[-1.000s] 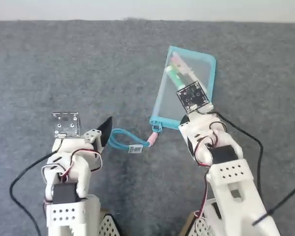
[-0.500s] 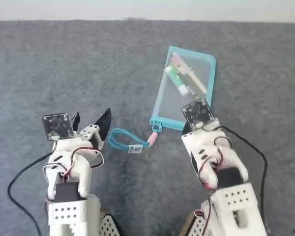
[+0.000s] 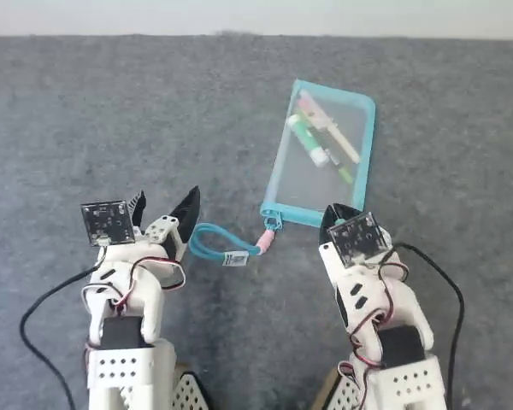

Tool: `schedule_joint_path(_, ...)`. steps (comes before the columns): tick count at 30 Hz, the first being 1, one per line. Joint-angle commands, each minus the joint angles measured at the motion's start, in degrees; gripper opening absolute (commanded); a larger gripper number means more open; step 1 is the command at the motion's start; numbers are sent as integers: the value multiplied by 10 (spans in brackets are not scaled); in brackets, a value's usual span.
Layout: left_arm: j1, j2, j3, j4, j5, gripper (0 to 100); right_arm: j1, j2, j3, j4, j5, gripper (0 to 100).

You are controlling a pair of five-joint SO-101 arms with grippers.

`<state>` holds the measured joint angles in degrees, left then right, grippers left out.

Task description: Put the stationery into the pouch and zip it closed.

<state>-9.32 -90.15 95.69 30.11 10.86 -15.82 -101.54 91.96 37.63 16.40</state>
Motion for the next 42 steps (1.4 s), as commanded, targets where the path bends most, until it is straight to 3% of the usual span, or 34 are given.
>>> schedule_joint_path(1, 4, -7, -7, -17, 9, 313, -6, -26, -2, 6, -2, 14)
schedule_joint_path(11, -3, -7, -30, -12, 32, 312, -7, -17, -2, 20, -5, 13)
schedule_joint_path(14, -11, -7, -37, -4, 35, 312, -36, -20, -2, 41, -2, 13)
schedule_joint_path(26, -64, -8, -107, 71, 85, 312, -67, -20, -5, 60, -1, 13)
schedule_joint_path(37, -51, -8, -98, 68, 84, 312, -70, -15, -22, 88, -4, 15)
schedule_joint_path(42, -38, -8, -65, 30, 82, 312, -71, -15, -40, 112, -5, 15)
